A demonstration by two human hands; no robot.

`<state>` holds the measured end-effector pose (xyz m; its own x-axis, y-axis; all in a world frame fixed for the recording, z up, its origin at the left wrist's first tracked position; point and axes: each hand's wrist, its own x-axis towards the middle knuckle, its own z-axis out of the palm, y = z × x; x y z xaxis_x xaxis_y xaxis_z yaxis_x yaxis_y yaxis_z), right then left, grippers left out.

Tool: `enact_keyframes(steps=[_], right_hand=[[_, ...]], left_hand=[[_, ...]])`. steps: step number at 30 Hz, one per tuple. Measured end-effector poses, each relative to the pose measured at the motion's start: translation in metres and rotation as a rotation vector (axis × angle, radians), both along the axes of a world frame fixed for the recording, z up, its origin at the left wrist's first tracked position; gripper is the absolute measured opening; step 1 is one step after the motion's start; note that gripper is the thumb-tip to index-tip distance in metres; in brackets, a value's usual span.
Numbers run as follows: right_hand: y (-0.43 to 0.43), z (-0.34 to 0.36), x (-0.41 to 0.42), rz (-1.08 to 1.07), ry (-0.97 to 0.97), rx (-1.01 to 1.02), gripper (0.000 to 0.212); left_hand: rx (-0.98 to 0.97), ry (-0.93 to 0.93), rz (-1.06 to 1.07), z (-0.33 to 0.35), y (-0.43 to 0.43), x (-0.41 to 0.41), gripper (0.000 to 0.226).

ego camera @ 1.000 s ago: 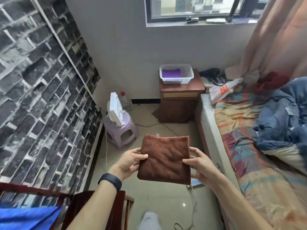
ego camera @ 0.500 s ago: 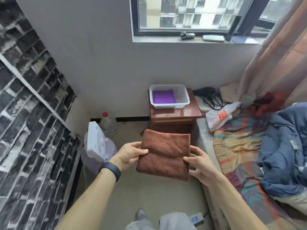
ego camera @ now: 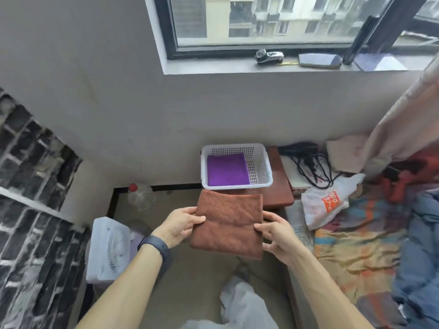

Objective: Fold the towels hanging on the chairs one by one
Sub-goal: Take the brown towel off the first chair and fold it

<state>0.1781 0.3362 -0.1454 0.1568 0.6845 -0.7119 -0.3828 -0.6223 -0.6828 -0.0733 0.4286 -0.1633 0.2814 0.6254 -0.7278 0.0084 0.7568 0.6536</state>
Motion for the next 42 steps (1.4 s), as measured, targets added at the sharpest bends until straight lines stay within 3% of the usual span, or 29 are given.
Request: enact_keyframes(steps=[11,20,24,30,33,38,42], right_hand=[[0.137,-0.04,0.082,0.081,-0.047,-0.172,0.036],[0.227,-0.093,0.093,0.11,-0.216,-0.269,0.032],[0.269,-0.111,0.088,0.175,-0.334,-0.246,0.034],[0.329,-0.142,0.071,0.229,-0.395,-0.256,0.043],[0.339,-0.16,0.069,0.302,-0.51,-0.329,0.06],[0.332,-0.175,0.067,0.272,-0.717,-0.392,0.055],[0.324,-0.177,0.056,0.435,-1.107,-0.142,0.049]], left_hand=[[-0.08,0.128,0.072,-0.032,0.111,0.085,0.027],[-0.152,0.257,0.029,-0.086,0.194,0.109,0.045],[-0.063,0.399,-0.038,-0.11,0.233,0.106,0.047],[-0.041,0.547,-0.117,-0.12,0.277,0.105,0.049],[-0.035,0.637,-0.232,-0.119,0.284,0.111,0.058],[0.241,0.898,-0.422,-0.112,0.275,0.129,0.046],[0.615,0.96,-0.561,-0.134,0.269,0.142,0.05]])
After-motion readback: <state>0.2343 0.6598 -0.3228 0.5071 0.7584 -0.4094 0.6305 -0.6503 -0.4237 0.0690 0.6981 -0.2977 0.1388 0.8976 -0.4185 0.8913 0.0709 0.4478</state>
